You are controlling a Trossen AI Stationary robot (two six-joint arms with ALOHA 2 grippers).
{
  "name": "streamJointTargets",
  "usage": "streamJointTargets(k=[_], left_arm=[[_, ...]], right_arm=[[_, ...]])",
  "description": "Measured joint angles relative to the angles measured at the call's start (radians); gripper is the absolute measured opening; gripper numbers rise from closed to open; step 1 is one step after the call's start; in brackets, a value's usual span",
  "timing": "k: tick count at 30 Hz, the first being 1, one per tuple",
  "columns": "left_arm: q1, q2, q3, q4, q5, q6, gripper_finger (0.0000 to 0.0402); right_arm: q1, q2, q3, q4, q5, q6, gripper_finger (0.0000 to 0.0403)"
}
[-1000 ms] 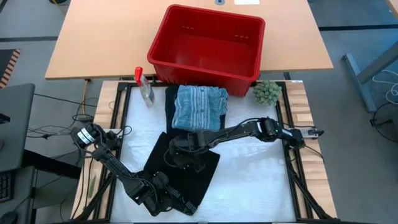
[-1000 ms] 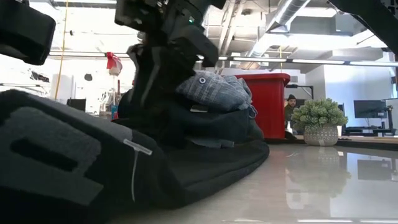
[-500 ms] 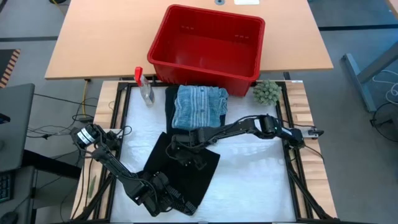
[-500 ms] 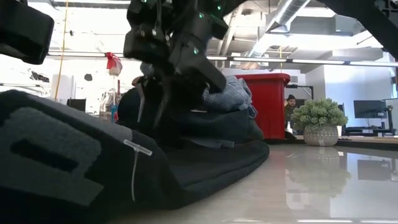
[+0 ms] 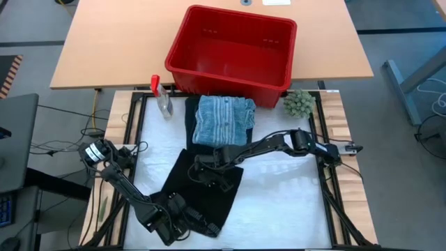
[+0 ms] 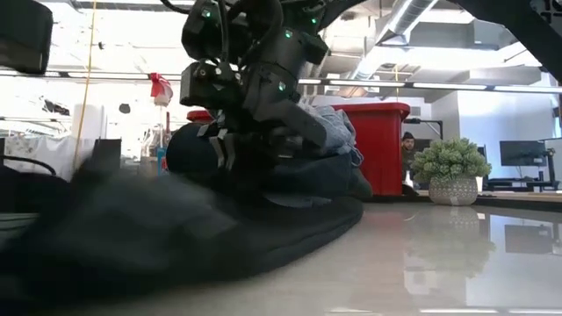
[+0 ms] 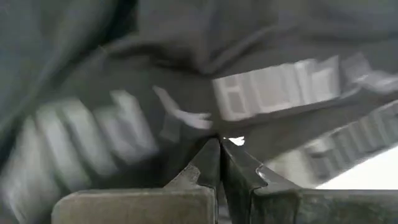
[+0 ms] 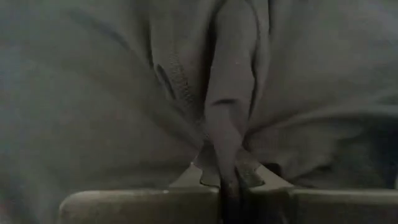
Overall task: Fold Laundry from Bin
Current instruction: Fold the black underwear from the red laundry
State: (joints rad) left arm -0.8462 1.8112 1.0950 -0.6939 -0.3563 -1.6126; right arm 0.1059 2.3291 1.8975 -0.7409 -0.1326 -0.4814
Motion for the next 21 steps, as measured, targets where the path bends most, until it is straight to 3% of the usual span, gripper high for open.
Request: streamJointTargets(k=[6, 15, 21], left_arm=[[-0.047, -0.147, 0.002, -0.059, -0.146, 0.043, 0.0000], [-0.078, -0.362, 0.002, -0.077, -0.265, 0.165, 0.0000], [-0.107, -0.439, 0.003, -0.011, -0.396, 0.231, 0.0000]], right_arm=[[-0.001, 0.000, 0.181, -0.209, 0.004, 0.114, 0.0050], [-0.003, -0.001, 0.461, -0.492, 0.004, 0.254, 0.0025], [-0.004, -0.116, 0.420, -0.572, 0.004, 0.430, 0.0030]])
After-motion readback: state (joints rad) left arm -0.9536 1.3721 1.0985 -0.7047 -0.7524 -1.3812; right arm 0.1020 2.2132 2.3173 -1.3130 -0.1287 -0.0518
